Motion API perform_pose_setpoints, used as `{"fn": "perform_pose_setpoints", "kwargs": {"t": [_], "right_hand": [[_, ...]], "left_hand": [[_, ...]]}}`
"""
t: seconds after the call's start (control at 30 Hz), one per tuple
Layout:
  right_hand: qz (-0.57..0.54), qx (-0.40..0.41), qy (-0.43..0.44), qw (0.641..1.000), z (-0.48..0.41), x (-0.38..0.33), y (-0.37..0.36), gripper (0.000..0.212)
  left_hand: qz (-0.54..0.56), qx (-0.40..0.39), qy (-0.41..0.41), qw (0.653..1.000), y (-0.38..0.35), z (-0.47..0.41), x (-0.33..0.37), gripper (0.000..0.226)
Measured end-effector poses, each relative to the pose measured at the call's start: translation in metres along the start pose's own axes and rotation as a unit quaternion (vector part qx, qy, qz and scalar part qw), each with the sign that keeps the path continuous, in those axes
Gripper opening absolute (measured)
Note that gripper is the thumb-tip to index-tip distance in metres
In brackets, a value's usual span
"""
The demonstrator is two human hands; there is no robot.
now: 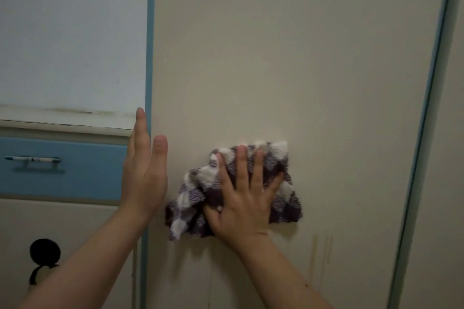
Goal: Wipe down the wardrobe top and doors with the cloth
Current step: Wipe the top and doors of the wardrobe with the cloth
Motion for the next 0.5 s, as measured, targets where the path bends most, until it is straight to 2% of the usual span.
{"fn": "perform_pose_setpoints", "kwargs": {"t": [0.1,0.23,0.4,0.5], "right_hand": [[-0.012,-0.013,0.039,0.999,-0.001,-0.035,-0.007,0.083],[-0.006,-0.042,0.064,0.997,0.004,-0.066,-0.016,0.088],[-0.018,-0.07,0.117,0.99,0.018,-0.081,-0.02,0.073],[-0.01,-0.096,0.176,0.98,0.041,-0.078,-0.022,0.07]], "left_hand": [[-0.036,-0.016,0.014,0.999,0.005,0.008,-0.005,0.071],[-0.089,-0.047,0.037,0.994,0.012,0.017,-0.012,0.078],[-0.256,-0.072,0.042,0.963,0.022,0.023,-0.018,0.085],[-0.271,-0.104,0.034,0.956,0.017,0.031,-0.013,0.082]]}}
Point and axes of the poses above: each hand's wrist, its own z-axis away from the middle knuckle, its own y-axis out of the back of the hand, x = y × z, the point moved 2 cm from there along -z, towards the middle knuckle, and after that the axes turned 5 degrees about -y, right-handed, at the moved point
